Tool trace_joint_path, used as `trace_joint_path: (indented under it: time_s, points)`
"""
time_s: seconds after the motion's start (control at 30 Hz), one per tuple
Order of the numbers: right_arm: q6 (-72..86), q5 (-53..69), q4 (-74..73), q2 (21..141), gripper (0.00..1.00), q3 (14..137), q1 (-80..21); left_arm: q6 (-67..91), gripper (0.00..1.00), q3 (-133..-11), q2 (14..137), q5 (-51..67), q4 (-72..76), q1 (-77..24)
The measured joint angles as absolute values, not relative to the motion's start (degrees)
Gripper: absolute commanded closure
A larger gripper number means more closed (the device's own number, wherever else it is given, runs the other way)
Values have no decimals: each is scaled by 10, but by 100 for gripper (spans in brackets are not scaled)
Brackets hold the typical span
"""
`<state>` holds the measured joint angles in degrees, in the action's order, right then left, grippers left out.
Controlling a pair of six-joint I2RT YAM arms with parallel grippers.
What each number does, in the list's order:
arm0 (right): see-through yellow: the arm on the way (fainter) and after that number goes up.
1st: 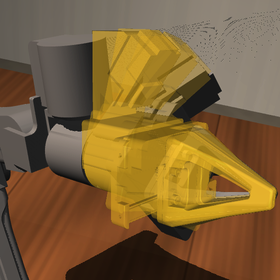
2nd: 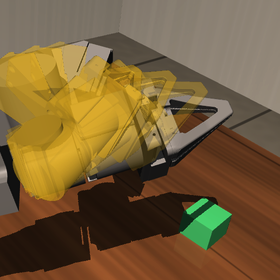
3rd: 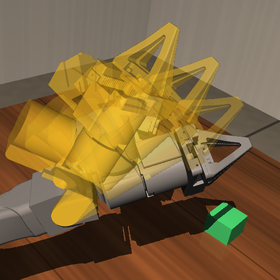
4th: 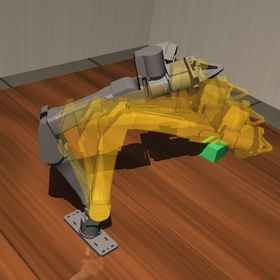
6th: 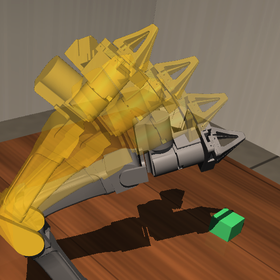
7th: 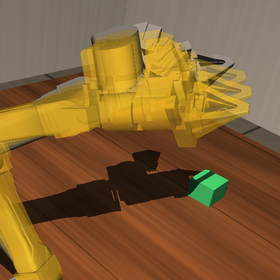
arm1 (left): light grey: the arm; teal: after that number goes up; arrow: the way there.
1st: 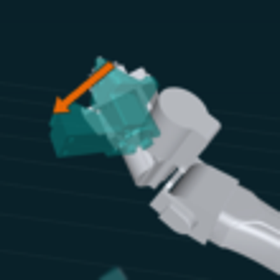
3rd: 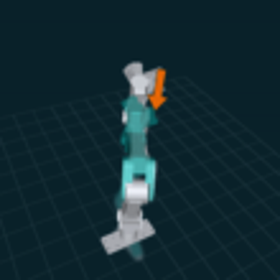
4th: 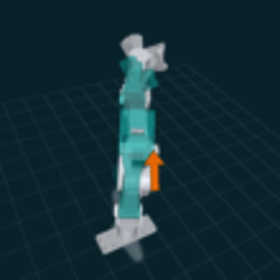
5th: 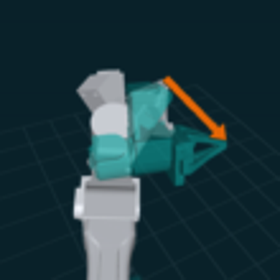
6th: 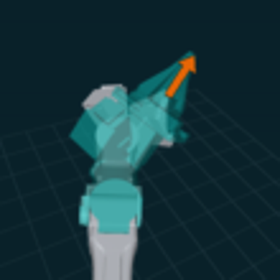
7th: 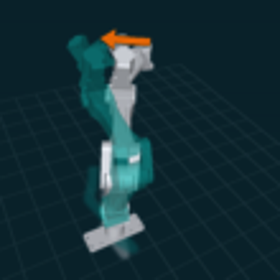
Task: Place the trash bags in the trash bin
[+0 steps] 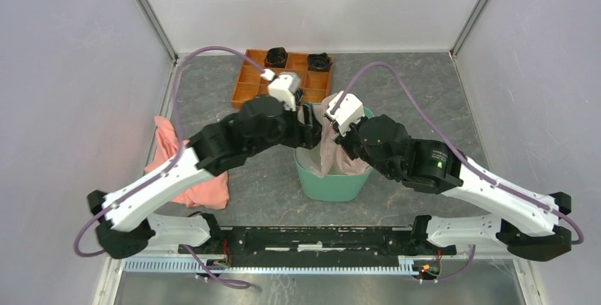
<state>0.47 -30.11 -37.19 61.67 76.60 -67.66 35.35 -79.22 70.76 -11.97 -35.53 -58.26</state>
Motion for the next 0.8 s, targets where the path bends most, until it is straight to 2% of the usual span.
trace_joint_path:
  time_s: [0.1,0.27,0.47,0.67,0.8]
  points:
    - [6,-298,-424,634,100,797,-677,354,14,-789,643,-135,-368,-583]
    - [0,-278,-459,667,99,848,-665,354,10,-778,562,-208,-415,-583]
    - [-18,-161,-449,742,99,819,-560,356,7,-750,522,-283,-474,-583]
    - [-19,-74,-438,854,100,804,-530,370,7,-704,483,-297,-497,-583]
    - [-18,-59,-440,892,100,798,-530,385,7,-664,453,-273,-485,-583]
